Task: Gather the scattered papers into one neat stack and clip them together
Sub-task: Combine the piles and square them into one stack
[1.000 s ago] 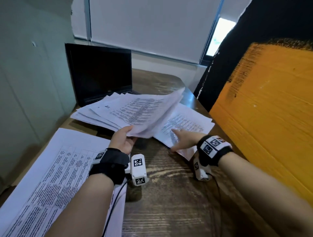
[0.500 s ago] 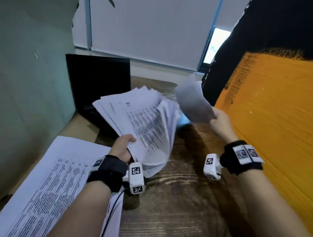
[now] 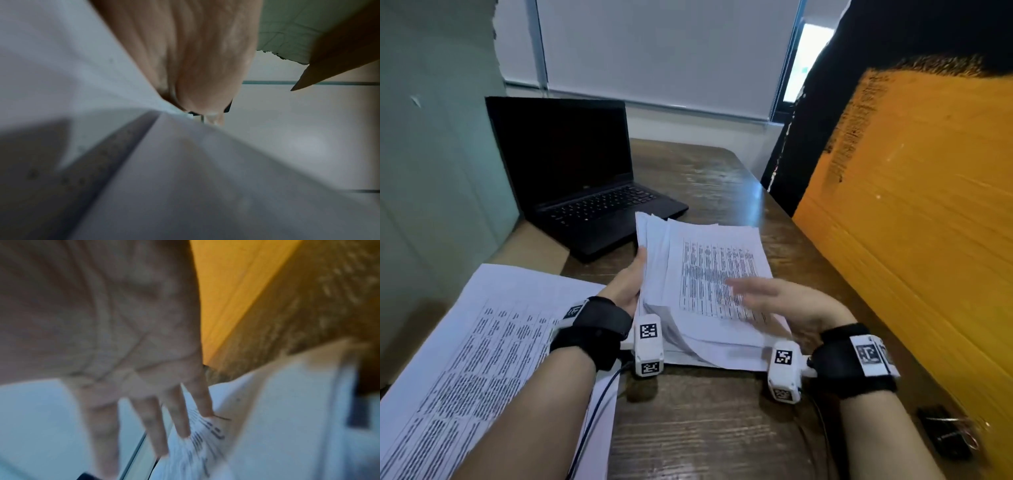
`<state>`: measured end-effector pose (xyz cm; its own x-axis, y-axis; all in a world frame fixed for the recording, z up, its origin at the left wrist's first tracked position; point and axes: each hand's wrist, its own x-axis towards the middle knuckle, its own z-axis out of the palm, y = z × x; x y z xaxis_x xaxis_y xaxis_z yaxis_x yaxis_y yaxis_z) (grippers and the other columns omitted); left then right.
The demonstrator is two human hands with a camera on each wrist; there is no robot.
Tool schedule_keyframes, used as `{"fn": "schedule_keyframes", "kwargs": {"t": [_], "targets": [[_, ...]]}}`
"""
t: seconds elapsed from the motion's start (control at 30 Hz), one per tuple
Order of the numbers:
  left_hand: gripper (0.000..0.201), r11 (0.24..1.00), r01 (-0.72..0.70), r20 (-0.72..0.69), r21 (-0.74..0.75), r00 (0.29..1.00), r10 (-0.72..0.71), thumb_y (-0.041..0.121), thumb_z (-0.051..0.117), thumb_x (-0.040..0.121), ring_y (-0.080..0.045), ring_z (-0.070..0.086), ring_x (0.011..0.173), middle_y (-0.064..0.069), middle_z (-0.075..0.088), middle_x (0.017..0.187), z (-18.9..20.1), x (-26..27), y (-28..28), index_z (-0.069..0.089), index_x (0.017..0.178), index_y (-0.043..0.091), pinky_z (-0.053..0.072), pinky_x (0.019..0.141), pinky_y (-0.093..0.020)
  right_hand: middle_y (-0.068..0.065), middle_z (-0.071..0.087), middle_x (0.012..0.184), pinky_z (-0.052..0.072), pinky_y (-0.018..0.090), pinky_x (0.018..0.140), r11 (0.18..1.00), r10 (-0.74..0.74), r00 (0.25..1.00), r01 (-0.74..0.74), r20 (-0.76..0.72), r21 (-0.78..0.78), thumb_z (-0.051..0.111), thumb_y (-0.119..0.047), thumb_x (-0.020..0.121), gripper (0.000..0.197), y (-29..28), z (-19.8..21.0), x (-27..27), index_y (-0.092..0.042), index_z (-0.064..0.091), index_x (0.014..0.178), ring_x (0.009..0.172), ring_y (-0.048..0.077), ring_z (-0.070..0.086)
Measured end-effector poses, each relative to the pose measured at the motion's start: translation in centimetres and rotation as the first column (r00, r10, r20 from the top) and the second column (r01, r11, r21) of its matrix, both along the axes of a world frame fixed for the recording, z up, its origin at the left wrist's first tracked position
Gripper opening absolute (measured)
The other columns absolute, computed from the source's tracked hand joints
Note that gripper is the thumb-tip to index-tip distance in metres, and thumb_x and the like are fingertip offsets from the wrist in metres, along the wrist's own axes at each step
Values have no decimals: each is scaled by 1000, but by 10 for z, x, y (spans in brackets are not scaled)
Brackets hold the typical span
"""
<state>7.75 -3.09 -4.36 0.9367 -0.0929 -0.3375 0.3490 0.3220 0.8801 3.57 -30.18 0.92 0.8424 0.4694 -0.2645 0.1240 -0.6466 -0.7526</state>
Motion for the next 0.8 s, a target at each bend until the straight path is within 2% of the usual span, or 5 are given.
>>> {"fn": "schedule_keyframes", "kwargs": {"t": [0.13,0.2,0.3,0.6,0.8], "targets": [[31,981,134,100,140,984,-149,-4,45,96,-20,69,85,-13,65,111,-4,-1,-4,53,124,6,59,74,-33,-8,55,132,35,36,110,726,-584,807,568,-90,388,73,-74,55,95,-22,-31,23,-18,56,130,123,10,50],[50,978,133,173,158,972,-160,-19,40,90,-23,68,88,-14,63,113,-1,-5,-8,47,130,11,58,74,-35,-1,51,133,32,32,108,656,-596,777,617,-203,434,73,-53,75,77,-22,-34,23,-14,47,137,126,15,46],[54,989,88,268,117,956,-117,-16,42,90,-33,61,102,-18,60,121,-2,-7,-10,43,138,11,53,85,-42,-1,64,126,38,31,106,666,-494,825,561,-273,491,63,-24,92,37,-21,-35,19,-12,58,127,111,9,61],[39,916,-226,569,332,822,-4,13,52,96,-21,58,111,-5,59,123,38,-21,-40,47,134,7,49,79,-17,16,69,117,48,51,100,502,-405,833,547,-377,669,86,-26,63,69,-26,-18,-5,-3,61,124,108,32,66],[42,786,-490,815,376,578,-30,24,57,93,-2,59,90,5,57,107,108,-61,-63,42,127,6,44,73,-3,-8,72,108,55,26,84,595,-495,860,229,127,770,68,-9,88,31,-14,50,-44,-22,62,115,104,9,68]]}}
